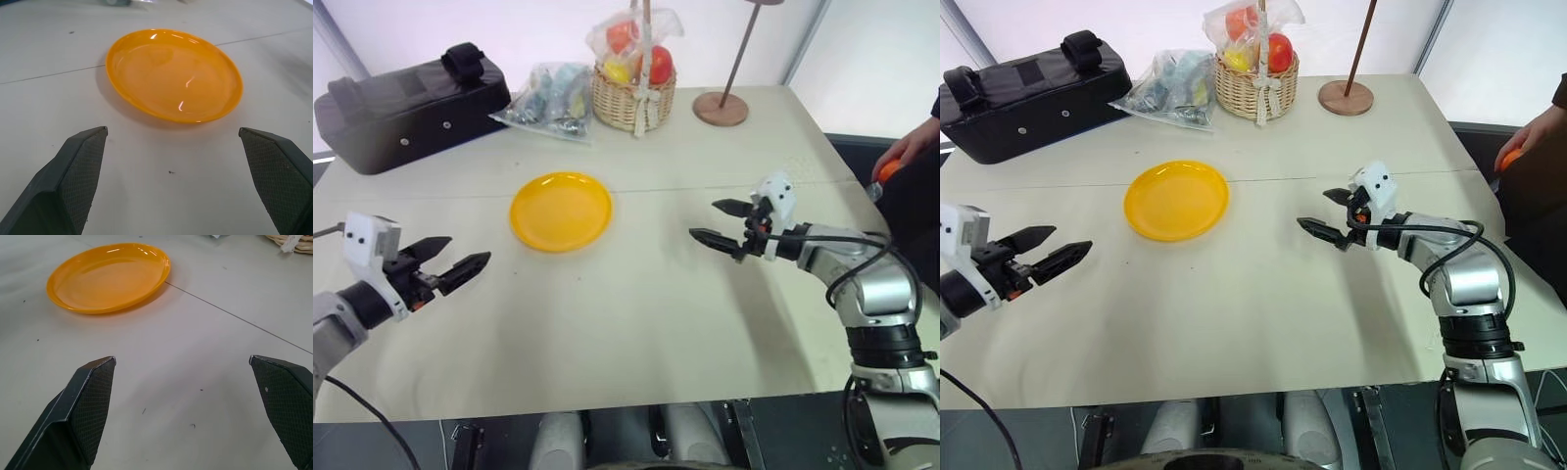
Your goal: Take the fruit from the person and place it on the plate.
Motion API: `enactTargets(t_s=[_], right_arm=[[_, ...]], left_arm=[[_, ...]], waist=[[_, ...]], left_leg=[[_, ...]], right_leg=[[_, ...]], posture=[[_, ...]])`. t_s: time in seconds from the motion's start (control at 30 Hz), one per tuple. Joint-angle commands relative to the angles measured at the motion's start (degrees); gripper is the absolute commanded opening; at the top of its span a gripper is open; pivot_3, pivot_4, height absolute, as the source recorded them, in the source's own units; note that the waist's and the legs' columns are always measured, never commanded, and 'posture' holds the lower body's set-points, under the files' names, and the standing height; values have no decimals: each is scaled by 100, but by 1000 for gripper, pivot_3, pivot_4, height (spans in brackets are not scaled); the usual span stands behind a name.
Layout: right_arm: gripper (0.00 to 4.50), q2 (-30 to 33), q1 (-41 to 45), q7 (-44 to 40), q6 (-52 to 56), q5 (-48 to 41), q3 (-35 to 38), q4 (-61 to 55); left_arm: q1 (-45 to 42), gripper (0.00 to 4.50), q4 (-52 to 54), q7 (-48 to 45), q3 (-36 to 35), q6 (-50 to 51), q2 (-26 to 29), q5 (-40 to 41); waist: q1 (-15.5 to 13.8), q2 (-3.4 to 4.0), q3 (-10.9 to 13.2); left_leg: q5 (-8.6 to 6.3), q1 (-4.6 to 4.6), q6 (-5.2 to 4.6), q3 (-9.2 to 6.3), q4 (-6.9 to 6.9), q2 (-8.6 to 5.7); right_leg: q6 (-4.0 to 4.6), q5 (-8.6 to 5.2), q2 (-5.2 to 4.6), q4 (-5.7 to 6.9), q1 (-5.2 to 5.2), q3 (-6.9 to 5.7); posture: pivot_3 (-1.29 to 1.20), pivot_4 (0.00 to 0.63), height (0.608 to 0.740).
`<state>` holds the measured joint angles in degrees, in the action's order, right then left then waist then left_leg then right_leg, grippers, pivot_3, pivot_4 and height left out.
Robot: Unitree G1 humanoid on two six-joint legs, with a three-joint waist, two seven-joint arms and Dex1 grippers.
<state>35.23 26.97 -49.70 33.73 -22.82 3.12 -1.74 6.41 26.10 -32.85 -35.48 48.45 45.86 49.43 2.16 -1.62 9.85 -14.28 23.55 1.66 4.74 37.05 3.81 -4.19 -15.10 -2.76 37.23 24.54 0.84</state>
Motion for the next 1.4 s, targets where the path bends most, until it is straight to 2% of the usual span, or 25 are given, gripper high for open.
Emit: enactTargets(t_s=[0.03, 0.2, 1.4], right_arm=[[4465, -27, 129, 27, -85, -40, 47, -42], [4465, -83, 134, 65, -115, -27, 30, -22], [4465, -341, -27, 398, -100, -77, -24, -139]], left_arm=[[-17, 4500, 192, 112, -179, -120, -51, -4], [-103, 4500, 99, 325, -198, -263, -128, -188], [-350, 4500, -51, 253, -132, -240, 31, -232]], waist=[[-2, 0, 0], [-5, 0, 0], [-3, 0, 0]], left_leg=[[0, 0, 0, 0, 0, 0], [0, 0, 0, 0, 0, 0], [0, 0, 0, 1, 0, 0]], right_leg=[[0, 0, 0, 0, 0, 0], [0, 0, 1, 0, 0, 0], [-2, 1, 1, 0, 0, 0]], posture=[[0, 150, 740], [0, 150, 740], [0, 150, 740]])
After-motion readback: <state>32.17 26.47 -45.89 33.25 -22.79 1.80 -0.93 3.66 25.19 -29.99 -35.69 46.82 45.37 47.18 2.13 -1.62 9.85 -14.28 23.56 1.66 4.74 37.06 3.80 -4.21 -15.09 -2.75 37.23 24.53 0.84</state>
